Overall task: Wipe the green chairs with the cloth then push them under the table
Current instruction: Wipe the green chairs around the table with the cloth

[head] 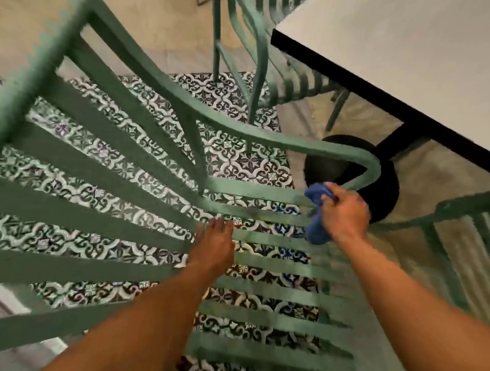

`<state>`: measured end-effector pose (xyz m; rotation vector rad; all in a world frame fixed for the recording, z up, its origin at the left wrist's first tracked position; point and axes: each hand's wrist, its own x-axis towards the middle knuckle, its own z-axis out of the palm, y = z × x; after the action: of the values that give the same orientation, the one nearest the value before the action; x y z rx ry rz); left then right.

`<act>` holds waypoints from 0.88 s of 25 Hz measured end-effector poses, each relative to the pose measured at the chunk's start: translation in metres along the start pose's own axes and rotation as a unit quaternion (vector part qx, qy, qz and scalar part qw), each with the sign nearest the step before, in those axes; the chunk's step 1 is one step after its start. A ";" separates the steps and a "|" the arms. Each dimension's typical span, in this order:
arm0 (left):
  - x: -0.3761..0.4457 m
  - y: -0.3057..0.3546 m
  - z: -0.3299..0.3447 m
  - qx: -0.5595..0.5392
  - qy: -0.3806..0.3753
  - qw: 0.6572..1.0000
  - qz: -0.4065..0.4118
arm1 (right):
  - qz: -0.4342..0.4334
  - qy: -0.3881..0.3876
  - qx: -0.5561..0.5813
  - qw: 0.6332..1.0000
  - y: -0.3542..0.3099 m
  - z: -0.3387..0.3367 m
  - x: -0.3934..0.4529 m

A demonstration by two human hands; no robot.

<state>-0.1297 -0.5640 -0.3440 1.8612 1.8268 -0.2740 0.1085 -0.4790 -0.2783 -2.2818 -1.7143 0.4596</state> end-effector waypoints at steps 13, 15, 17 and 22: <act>0.055 -0.047 0.077 0.074 0.047 0.994 0.060 | -0.156 -0.122 0.115 0.973 -0.144 0.233 -0.016; 0.057 -0.050 0.076 0.063 0.041 0.993 0.093 | -0.186 -0.150 0.135 0.962 -0.146 0.235 -0.011; 0.059 -0.051 0.077 0.030 0.038 0.997 0.063 | -0.167 -0.109 0.111 0.974 -0.101 0.223 0.003; 0.060 -0.051 0.085 0.028 0.065 0.997 0.043 | -0.014 0.011 -0.010 1.000 0.076 0.126 0.028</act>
<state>-0.1573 -0.5552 -0.4555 2.0327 1.8337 -0.1782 0.1333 -0.4718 -0.4255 -2.2641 -1.7462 0.4109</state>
